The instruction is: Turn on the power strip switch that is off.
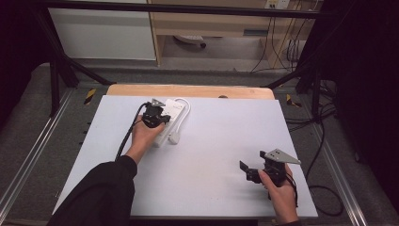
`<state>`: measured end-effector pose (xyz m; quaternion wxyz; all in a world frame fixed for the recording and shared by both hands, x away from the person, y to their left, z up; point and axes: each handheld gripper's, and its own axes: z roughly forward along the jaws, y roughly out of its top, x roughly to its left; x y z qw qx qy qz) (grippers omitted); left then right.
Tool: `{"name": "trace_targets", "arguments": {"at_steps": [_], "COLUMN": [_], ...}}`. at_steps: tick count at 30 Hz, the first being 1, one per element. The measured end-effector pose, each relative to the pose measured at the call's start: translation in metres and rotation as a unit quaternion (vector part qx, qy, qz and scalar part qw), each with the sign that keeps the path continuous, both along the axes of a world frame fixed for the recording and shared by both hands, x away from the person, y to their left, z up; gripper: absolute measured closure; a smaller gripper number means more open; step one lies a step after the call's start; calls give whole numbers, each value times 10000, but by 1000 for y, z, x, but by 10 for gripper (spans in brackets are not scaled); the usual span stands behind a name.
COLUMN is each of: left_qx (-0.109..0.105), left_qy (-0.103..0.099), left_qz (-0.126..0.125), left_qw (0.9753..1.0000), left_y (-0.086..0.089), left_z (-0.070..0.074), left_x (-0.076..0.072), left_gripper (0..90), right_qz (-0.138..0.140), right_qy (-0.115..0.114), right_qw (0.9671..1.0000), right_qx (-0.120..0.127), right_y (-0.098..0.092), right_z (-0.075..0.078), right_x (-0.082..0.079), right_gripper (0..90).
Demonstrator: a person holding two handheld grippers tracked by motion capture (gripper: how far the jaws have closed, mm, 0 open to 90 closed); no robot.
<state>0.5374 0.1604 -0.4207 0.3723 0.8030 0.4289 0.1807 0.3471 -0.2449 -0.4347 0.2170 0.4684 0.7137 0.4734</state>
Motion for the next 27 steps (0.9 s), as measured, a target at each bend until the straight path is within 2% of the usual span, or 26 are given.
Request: {"name": "trace_targets", "arguments": {"at_steps": [17,27], "left_qx": [68,40], "left_qy": [34,42], "left_qz": [-14,-42], "left_qw": [10000,10000], "left_y": [-2,-2], "left_z": [-4,-5], "left_x": [1,2], "left_gripper": [900,900], "right_qz": [6,2], "right_qy": [-8,-2], "right_qw": [10000,10000], "right_qx": [3,-5], "right_y": [-1,-1], "right_z": [0,0], "right_x": [0,0], "right_gripper": [49,49]}}
